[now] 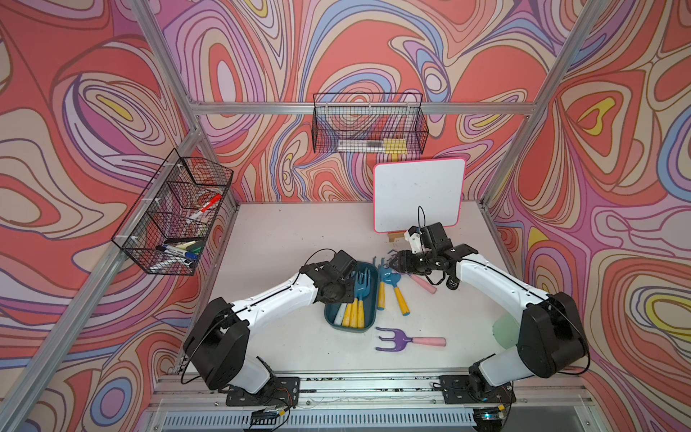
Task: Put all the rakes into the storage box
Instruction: Place the rake in the storage box, then pick up the rake at the center of the board.
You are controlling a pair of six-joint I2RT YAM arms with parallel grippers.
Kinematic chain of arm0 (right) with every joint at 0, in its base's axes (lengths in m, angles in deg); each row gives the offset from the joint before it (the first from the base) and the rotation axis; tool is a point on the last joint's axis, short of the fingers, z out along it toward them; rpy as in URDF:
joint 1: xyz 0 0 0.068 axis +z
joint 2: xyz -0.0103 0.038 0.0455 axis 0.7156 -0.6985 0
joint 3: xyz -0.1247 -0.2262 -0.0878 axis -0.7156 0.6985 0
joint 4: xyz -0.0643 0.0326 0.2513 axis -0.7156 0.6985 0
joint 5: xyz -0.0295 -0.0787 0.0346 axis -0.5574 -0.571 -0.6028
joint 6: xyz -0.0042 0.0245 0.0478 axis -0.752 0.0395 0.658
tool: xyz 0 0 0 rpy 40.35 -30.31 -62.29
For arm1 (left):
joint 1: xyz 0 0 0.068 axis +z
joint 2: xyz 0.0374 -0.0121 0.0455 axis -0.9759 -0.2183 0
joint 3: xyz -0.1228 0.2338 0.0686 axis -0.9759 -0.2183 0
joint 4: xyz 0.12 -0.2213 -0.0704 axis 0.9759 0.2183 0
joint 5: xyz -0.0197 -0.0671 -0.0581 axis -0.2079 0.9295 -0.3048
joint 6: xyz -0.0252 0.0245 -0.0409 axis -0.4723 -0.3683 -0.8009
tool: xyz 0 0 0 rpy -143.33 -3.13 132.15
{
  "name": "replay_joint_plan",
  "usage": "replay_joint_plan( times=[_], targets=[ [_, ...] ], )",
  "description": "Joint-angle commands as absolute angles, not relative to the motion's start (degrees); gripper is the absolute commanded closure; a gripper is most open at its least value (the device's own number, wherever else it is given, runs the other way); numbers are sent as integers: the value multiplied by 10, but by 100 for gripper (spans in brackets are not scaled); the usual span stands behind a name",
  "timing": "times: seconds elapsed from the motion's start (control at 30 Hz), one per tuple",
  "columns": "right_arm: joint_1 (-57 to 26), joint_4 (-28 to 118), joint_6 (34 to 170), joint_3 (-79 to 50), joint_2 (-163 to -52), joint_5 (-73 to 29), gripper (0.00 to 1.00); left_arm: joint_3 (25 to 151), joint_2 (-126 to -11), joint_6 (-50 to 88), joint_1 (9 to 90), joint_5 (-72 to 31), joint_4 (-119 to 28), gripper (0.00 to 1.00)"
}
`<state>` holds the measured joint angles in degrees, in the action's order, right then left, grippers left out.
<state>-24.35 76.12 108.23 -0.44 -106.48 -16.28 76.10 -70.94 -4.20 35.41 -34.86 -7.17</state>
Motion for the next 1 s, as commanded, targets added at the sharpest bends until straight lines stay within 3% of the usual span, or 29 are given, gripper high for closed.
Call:
replay_joint_plan(
  times=[0.0,0.27,0.47,0.67,0.8,0.97],
  targets=[
    [-243,781,1081,2,-1089,-193,42,792,-705,-16,355,-435,-23,53],
    [-243,839,1072,-8,-1147,-234,42,829,-761,-34,354,-362,-124,52],
    [-248,837,1076,-6,-1125,-330,42,808,-772,-50,354,-336,-144,53],
    [-252,857,1069,9,-1118,-225,44,799,-770,-43,354,-340,-144,53],
    [-241,934,1037,10,-1087,-254,44,799,-774,-43,354,-335,-149,53],
    [-227,963,1028,15,-1075,-219,44,809,-788,-39,354,-329,-155,53]
  ],
)
